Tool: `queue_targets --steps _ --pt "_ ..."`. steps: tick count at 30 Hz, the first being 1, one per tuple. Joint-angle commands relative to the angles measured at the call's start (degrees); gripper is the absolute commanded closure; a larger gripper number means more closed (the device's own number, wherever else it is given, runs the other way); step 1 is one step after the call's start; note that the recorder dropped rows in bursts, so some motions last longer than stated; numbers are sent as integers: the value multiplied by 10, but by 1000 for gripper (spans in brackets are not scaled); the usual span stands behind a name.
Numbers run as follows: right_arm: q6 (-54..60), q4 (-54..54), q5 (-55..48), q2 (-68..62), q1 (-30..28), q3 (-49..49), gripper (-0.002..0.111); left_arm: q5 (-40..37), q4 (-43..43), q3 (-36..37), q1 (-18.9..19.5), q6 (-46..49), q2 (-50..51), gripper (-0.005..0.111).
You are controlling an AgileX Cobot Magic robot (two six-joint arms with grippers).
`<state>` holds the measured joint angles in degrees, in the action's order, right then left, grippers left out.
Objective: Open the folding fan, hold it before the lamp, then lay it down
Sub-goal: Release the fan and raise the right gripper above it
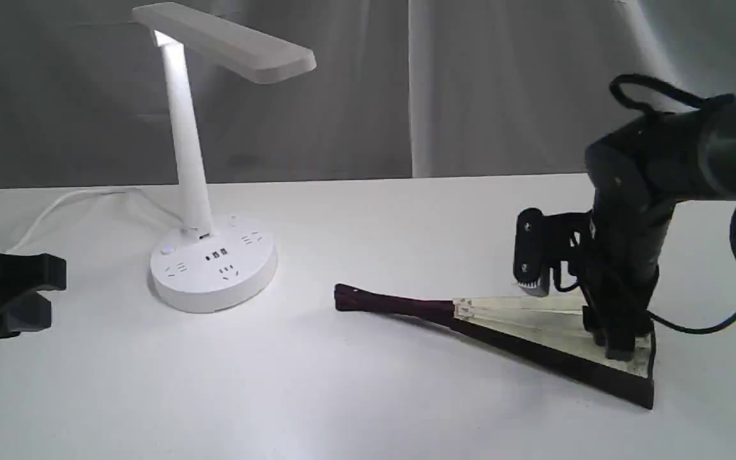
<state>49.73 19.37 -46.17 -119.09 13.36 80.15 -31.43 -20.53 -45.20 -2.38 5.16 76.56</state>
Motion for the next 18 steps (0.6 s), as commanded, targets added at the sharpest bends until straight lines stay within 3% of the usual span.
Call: queue_targets --steps 1,8,18 --pt "3 -52 19 34 -2 -4 46 7 -8 -4 2 1 0 81" --pt "-46 -186 55 56 -2 -4 46 7 -8 -4 2 1 0 81" --pt "-97 -771 188 51 2 -4 47 5 -8 -4 2 1 0 81"
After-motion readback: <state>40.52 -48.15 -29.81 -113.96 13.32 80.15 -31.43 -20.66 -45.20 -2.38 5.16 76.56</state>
